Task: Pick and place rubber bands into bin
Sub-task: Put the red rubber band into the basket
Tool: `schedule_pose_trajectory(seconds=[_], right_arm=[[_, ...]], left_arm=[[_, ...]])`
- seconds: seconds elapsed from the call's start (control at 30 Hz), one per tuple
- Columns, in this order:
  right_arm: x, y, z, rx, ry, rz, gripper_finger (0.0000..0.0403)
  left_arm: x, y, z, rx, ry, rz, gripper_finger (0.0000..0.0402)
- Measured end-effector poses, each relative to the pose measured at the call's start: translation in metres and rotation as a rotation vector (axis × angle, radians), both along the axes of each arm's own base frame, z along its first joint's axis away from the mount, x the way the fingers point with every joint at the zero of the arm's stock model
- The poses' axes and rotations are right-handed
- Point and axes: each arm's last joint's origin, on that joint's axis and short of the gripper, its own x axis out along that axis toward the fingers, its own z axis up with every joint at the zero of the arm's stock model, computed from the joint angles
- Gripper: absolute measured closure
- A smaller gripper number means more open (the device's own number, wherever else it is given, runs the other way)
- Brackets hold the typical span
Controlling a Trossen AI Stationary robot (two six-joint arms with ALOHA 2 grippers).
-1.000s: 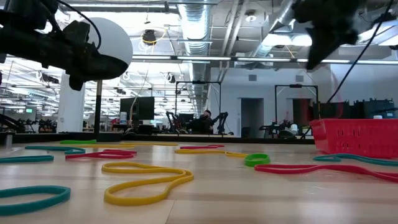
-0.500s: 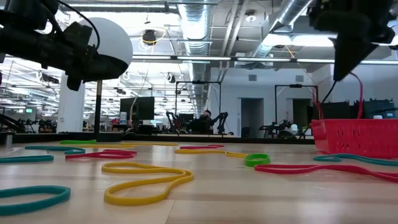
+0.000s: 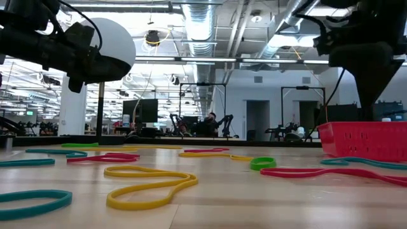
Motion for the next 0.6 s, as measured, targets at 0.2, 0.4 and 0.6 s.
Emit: schedule_pose_trajectory(seconds=[0.2,0.4,0.6], right_arm=[[-0.01,0.003,0.014,0.026,-0.069,0.01,0.0301],[-0.02,0.008,0.03,0.056,-0.17,0.067,0.0301],[-0.011,0.007,0.038,-0.185,-0.37,0.234,0.0301]], left_arm=[[0.0,0.0,0.0,0.0,-0.002,0.003,0.0338],[0.0,0.0,0.0,0.002,-0.002,0.02,0.0338],[0.0,0.001,0.007,0.005,-0.077,0.021,0.0338]])
